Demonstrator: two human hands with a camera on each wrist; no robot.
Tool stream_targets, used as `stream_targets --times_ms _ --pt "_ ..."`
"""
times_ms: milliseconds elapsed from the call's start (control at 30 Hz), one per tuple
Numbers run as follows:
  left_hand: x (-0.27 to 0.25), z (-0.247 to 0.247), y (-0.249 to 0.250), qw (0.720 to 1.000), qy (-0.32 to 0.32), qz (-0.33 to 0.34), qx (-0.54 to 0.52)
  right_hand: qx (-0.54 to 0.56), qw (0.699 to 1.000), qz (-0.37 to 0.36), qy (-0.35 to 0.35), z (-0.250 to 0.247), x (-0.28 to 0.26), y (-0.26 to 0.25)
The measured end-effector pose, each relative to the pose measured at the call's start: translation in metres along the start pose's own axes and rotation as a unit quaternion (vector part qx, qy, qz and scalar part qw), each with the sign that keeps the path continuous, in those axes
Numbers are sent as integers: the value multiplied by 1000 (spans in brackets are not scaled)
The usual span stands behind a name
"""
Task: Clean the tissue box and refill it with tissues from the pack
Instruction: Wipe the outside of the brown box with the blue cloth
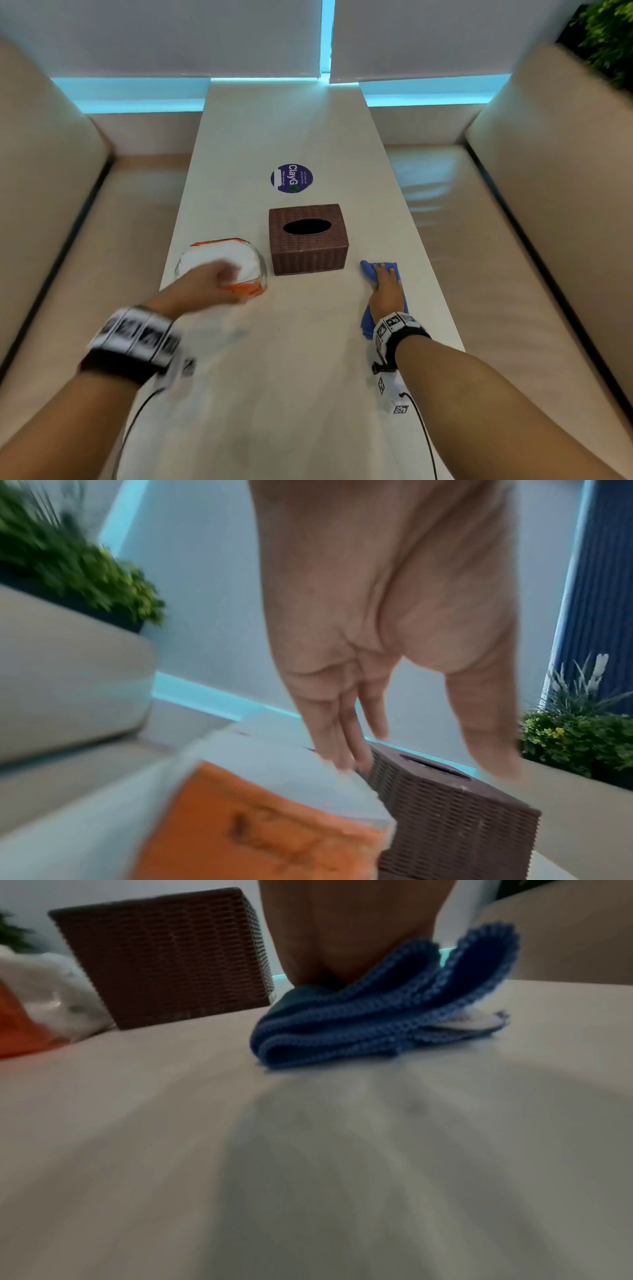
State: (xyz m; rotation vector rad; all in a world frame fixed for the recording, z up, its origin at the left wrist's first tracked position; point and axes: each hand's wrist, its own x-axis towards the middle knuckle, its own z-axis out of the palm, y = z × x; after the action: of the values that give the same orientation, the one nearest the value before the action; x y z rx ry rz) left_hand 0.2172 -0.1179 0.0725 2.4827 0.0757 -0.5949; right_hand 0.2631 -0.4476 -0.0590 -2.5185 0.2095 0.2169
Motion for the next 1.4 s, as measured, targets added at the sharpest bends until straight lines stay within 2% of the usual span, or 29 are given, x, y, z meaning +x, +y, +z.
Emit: stream_targets --times_ms 33,67,133,233,367,433,467,567,633,800,900,1000,1100,1233,1400 --pt "23 1 12 998 47 11 -37 65 998 11 20 -2 0 -3" --pt "43 2 21 996 64 18 -57 131 990 19 43 -3 1 -5" --pt "74 0 41 999 44 11 -12 209 976 23 60 -8 5 -14" --pt "100 -2 54 990 -4 -42 137 273 960 7 57 -19 20 -27" --pt "119 4 41 976 -42 -73 200 331 944 12 -18 -22 51 -30" --pt "120 6 44 976 -39 -81 198 391 916 43 -83 -18 59 -28" --pt "120 7 47 979 -36 -64 188 422 898 56 -110 -15 62 -27" --pt "127 6 47 989 -30 14 143 481 860 77 -153 -13 61 -29" --pt "135 9 39 992 -29 40 119 504 845 78 -161 -16 58 -30" --pt "134 16 55 996 -35 67 48 544 822 93 -143 -43 51 -31" --pt "117 18 71 992 -23 93 -88 545 821 82 -146 -73 47 -29" --pt "102 26 79 973 6 110 -205 534 827 72 -158 -102 40 -30" --pt "88 42 81 942 8 137 -305 520 834 79 -167 -114 30 -32" --pt "73 60 77 896 -12 112 -430 493 848 84 -176 -106 13 -32" --pt "67 67 62 865 -20 67 -496 483 856 87 -165 -97 -15 -36"
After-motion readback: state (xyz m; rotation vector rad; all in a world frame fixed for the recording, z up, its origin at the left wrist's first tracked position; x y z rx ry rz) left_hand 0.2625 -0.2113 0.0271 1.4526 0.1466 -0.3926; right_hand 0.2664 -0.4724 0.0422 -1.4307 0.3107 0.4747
